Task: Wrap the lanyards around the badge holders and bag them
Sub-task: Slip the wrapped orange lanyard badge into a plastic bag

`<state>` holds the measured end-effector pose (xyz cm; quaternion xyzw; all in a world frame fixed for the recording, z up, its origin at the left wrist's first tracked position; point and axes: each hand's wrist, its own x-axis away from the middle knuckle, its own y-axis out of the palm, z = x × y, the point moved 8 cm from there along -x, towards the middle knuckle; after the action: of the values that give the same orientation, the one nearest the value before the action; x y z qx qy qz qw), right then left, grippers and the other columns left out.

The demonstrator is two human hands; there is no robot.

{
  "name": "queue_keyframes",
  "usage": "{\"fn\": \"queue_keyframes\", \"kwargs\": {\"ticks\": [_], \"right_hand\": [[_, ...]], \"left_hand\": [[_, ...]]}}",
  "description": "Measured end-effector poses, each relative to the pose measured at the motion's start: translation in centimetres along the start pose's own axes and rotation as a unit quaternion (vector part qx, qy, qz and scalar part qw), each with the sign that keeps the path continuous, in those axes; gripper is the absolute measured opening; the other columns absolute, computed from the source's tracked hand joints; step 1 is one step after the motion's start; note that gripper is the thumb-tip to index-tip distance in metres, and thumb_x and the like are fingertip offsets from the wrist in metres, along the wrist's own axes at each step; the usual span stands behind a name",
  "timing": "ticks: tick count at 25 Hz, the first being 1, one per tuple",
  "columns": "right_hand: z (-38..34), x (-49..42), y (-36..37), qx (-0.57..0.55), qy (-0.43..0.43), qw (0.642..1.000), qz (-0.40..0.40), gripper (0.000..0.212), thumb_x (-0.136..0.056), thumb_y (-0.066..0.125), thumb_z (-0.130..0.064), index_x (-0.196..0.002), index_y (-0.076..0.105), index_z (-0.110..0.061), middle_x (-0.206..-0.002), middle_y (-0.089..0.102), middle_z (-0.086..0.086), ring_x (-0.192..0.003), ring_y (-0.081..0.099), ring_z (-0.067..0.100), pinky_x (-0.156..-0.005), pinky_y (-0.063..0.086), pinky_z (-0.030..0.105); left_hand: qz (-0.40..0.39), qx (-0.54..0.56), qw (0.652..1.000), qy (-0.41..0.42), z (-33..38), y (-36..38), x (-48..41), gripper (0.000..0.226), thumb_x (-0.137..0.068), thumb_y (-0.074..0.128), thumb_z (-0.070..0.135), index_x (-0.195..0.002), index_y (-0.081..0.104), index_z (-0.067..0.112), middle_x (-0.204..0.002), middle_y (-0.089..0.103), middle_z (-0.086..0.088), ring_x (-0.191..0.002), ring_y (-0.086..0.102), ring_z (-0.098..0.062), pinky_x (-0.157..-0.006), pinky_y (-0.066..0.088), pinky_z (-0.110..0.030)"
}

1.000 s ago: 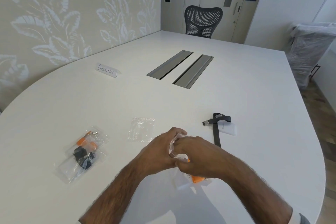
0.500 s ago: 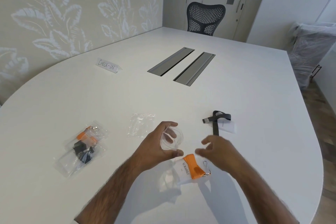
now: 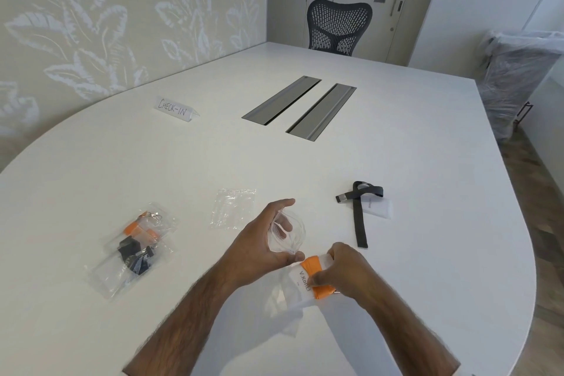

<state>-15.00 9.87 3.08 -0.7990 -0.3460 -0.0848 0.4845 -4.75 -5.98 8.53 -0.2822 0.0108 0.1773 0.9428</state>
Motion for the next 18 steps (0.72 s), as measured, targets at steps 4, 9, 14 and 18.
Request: {"fn": "queue_keyframes", "kwargs": {"ticks": [4, 9, 14, 18], "right_hand": [[-0.2, 0.0, -0.6, -0.119, -0.02, 0.993, -0.014, 0.036, -0.08, 0.085, -0.026, -0.097, 0.054, -0.02, -0.106, 0.064, 0.003, -0.092, 0.061, 0.019, -0.069, 0.051, 0.027], [0.0, 0.0, -2.3, -0.225, -0.047, 0.973, 0.007, 0.028, -0.085, 0.081, -0.023, -0.098, 0.056, -0.022, -0.112, 0.066, 0.007, -0.099, 0.067, 0.026, -0.07, 0.062, 0.035], [-1.2, 1.4, -6.6, -0.319, -0.115, 0.939, 0.063, 0.034, -0.089, 0.075, -0.01, -0.114, 0.06, -0.027, -0.114, 0.071, 0.008, -0.092, 0.075, 0.026, -0.07, 0.065, 0.043], [-4.1, 4.2, -9.6, -0.291, -0.196, 0.929, 0.116, 0.061, -0.092, 0.072, -0.011, -0.137, 0.049, -0.047, -0.117, 0.059, -0.008, -0.099, 0.068, 0.017, -0.06, 0.061, 0.024]], "left_hand": [[0.005, -0.004, 1.0, -0.002, -0.4, -0.4, 0.0, 0.09, -0.071, 0.091, 0.041, -0.142, 0.036, 0.053, -0.11, 0.061, 0.018, -0.106, 0.06, -0.002, -0.088, 0.044, -0.017], [0.011, -0.018, 1.0, -0.002, -0.7, -0.7, -0.1, 0.091, -0.072, 0.091, 0.038, -0.143, 0.035, 0.053, -0.111, 0.06, 0.019, -0.108, 0.058, -0.002, -0.089, 0.043, -0.016], [0.013, -0.046, 0.999, 0.005, -1.0, -0.6, -0.2, 0.092, -0.071, 0.089, 0.04, -0.143, 0.033, 0.055, -0.111, 0.058, 0.022, -0.108, 0.056, -0.002, -0.093, 0.046, -0.024], [0.017, -0.07, 0.997, 0.02, -0.7, -0.5, -0.3, 0.092, -0.071, 0.088, 0.043, -0.142, 0.031, 0.056, -0.111, 0.056, 0.024, -0.11, 0.055, -0.003, -0.096, 0.049, -0.029]]}}
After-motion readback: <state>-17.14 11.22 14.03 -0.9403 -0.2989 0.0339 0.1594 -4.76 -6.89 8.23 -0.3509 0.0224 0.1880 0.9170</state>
